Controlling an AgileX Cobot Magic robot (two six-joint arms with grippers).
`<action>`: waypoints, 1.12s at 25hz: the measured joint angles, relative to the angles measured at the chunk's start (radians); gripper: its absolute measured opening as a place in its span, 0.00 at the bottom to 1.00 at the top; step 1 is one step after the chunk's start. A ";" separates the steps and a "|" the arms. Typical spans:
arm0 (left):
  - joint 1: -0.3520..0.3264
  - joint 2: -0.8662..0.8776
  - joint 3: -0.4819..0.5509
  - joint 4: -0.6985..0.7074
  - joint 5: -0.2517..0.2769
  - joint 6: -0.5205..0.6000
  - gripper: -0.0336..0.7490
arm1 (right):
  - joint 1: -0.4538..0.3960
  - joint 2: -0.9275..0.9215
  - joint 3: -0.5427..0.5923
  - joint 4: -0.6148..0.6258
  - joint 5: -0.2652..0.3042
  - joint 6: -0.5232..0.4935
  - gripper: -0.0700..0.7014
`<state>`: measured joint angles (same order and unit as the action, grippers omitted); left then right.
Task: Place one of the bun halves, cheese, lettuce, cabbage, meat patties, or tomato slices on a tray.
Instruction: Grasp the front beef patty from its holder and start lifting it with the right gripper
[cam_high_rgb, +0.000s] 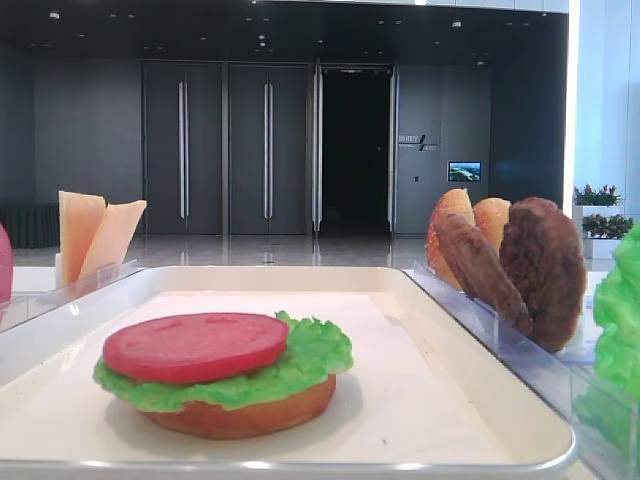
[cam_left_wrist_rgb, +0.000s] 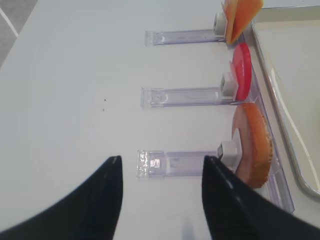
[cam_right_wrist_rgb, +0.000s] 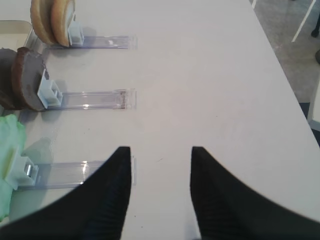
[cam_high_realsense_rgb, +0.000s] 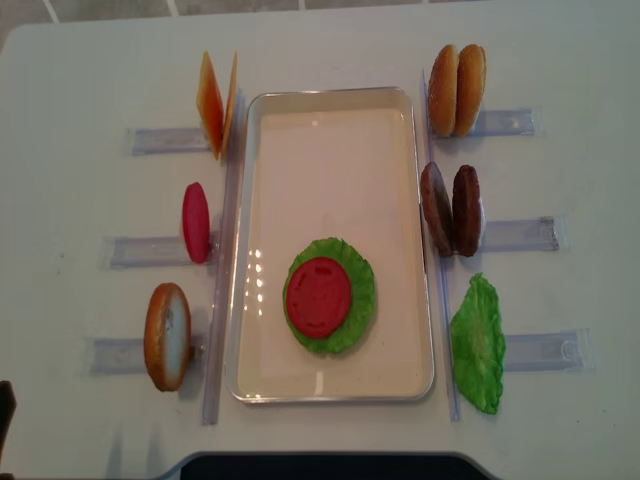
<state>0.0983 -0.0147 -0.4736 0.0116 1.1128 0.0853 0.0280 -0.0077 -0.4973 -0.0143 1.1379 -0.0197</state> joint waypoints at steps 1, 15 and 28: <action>0.000 0.000 0.000 0.000 0.000 0.000 0.54 | 0.000 0.000 0.000 0.000 0.000 0.000 0.48; 0.000 0.000 0.000 0.000 0.000 0.000 0.54 | 0.000 0.000 0.000 -0.001 0.000 0.000 0.48; 0.000 0.000 0.000 0.000 0.000 0.000 0.54 | 0.000 0.384 -0.160 0.058 0.019 -0.013 0.48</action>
<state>0.0983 -0.0147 -0.4736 0.0116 1.1128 0.0853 0.0280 0.3768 -0.6570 0.0433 1.1566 -0.0328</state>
